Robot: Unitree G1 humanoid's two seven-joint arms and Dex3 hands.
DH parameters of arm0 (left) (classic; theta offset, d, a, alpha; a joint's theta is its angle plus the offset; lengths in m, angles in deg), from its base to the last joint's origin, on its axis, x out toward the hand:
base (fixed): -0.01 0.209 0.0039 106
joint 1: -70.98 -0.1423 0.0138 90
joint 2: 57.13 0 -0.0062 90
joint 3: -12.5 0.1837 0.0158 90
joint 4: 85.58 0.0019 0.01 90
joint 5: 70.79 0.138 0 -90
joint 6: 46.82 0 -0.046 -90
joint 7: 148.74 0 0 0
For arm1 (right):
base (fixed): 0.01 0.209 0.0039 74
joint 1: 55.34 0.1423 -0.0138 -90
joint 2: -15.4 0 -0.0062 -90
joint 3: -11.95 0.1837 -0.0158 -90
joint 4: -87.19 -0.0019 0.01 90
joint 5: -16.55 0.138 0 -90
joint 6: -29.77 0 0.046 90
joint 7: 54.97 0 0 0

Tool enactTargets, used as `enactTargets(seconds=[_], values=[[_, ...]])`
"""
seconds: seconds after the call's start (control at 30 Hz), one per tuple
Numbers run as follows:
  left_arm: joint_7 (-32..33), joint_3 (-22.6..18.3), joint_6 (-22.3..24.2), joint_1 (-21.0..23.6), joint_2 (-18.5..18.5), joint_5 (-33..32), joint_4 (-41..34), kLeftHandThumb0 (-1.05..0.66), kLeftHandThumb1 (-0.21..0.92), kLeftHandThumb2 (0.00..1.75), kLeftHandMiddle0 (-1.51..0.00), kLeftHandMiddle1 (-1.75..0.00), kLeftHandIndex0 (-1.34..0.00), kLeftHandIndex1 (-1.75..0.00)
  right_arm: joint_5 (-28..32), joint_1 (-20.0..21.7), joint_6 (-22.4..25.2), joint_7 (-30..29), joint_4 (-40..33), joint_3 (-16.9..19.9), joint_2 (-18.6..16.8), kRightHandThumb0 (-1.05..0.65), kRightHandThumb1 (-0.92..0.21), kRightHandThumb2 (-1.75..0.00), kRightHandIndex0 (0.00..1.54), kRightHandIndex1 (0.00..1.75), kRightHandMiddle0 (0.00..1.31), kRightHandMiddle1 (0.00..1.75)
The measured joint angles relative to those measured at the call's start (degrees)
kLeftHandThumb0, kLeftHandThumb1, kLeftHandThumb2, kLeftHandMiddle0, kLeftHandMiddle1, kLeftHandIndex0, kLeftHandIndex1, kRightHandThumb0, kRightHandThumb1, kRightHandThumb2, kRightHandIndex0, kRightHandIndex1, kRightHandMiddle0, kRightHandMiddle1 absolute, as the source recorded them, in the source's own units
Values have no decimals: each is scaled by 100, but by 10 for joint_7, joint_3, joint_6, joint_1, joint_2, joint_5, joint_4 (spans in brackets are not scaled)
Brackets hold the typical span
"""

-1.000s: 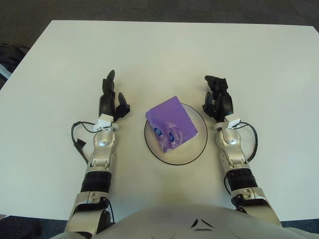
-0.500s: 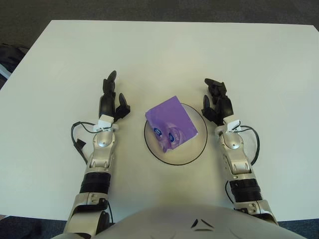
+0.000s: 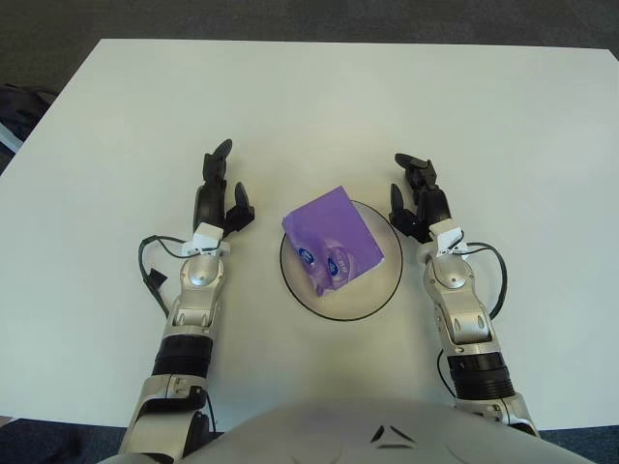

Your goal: Put the tissue paper into the plate.

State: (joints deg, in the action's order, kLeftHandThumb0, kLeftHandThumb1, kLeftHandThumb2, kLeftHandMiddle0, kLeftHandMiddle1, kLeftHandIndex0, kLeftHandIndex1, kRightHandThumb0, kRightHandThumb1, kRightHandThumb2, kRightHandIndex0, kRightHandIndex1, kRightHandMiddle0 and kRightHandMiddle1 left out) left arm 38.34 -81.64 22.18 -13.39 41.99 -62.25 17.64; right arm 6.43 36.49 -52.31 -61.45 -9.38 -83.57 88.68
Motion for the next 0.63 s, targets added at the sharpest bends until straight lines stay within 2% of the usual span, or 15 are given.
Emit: enactTargets(seconds=[0.63], values=[[-4,4,1,-2,-10,-1,10,-73,92,94,-21,-3,0,-75,0,-8,28,0,-24,-7,-4,-67,-92,-81,22,36,0,73]])
